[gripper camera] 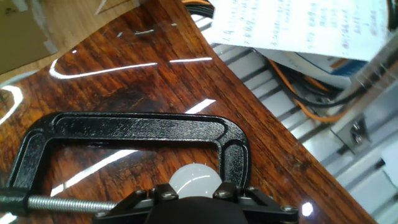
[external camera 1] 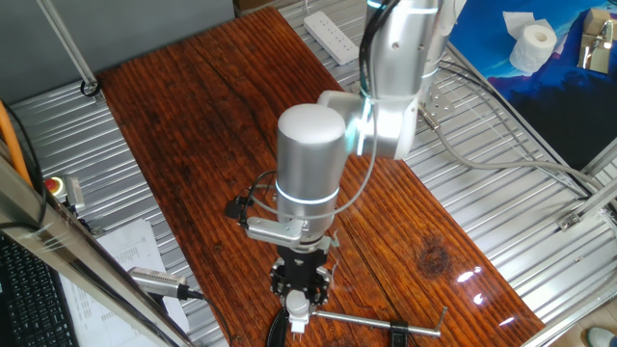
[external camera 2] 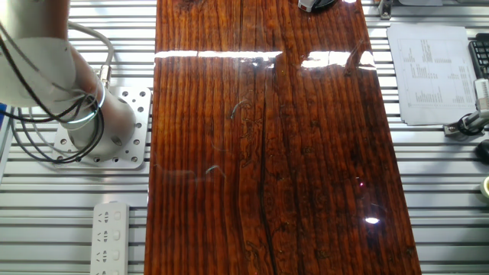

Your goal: Install the light bulb by rotating it

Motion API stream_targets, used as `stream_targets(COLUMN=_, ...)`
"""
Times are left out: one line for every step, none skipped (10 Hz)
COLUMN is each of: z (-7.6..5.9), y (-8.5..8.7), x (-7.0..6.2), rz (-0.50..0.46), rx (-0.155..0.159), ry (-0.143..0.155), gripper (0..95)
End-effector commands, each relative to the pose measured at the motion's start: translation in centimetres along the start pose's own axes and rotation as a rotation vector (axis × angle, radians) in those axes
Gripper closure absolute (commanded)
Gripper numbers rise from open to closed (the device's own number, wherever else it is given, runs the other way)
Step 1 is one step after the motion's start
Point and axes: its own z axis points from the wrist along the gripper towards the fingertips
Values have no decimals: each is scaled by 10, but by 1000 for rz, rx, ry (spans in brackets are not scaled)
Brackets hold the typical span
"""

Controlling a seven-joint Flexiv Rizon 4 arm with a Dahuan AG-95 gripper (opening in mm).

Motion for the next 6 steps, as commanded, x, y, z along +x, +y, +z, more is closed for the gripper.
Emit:
stream_targets(z=0, y=1, x=1, rz=71, rx=0, ry=8, gripper=760)
stream_targets(z=0, y=1, x=1, rz=91, rx=-1, ry=7, gripper=760)
stream_targets(z=0, y=1, x=1, rz=119, rx=1, ry=9, gripper=760)
stream_targets(z=0, y=0, x=1, rz=149, rx=12, ry=19, gripper=760)
stream_targets(z=0, y=0, x=1, rz=176, rx=32, ry=35, gripper=760)
stream_targets(z=0, y=0, x=2, rz=198, rx=48, ry=46, gripper=760)
